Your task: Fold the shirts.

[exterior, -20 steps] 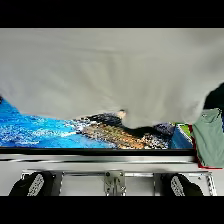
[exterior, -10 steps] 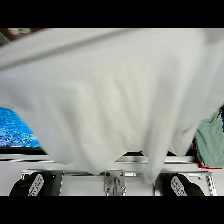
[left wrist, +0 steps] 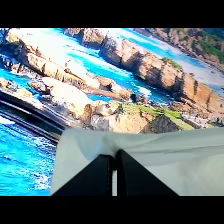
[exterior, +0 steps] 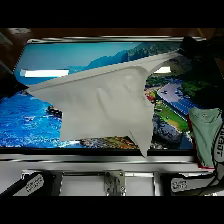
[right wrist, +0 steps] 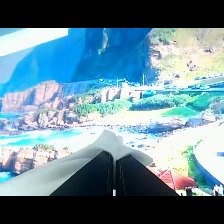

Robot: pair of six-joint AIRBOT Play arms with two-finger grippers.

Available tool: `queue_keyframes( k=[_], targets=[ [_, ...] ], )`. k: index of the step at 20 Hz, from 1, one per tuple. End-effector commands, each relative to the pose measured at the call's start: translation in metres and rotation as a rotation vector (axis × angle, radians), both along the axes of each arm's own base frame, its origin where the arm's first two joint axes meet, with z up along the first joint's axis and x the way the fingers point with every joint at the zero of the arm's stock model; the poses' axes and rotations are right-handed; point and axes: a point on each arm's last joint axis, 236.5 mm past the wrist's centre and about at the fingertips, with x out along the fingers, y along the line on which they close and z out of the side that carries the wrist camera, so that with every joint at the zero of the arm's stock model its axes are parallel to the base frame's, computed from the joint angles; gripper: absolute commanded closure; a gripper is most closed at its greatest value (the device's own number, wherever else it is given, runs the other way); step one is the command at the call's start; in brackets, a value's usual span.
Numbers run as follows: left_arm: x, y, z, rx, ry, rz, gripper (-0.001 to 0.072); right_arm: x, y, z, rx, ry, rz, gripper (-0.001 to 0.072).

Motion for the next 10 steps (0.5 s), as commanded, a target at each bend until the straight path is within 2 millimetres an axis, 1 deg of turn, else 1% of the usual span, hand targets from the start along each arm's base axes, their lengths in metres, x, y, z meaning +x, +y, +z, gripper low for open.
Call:
queue_keyframes(
  k=[1,2,4,6,7,8,9,10],
  targets=[
    [0.059,0.004,-0.051,-0.112,-0.006,0.064,0.0667,0.047,0.040,-0.081,0.045,0.053,0.007,0.0658],
    [0.070,0.002,-0.063,-0.115,-0.004,0.064,0.0667,0.051,0.046,-0.095,0.047,0.064,0.012,0.0658],
    [0.085,-0.007,-0.093,-0.117,0.027,0.052,0.0667,0.051,0.059,-0.125,0.053,0.125,0.031,0.0657],
    [0.091,-0.023,-0.125,-0.132,0.089,0.023,0.0666,0.041,0.073,-0.157,0.057,0.220,0.066,0.0649],
    [0.090,-0.033,-0.141,-0.141,0.127,0.004,0.0667,0.035,0.078,-0.168,0.062,0.262,0.078,0.0648],
    [0.087,-0.044,-0.154,-0.150,0.168,-0.021,0.0667,0.030,0.081,-0.172,0.074,0.287,0.084,0.0583],
    [0.083,-0.050,-0.162,-0.160,0.201,-0.041,0.0651,0.030,0.083,-0.168,0.086,0.285,0.086,0.0374],
    [0.076,-0.053,-0.165,-0.169,0.232,-0.058,0.0445,0.026,0.084,-0.157,0.113,0.284,0.094,0.0140]
  ],
)
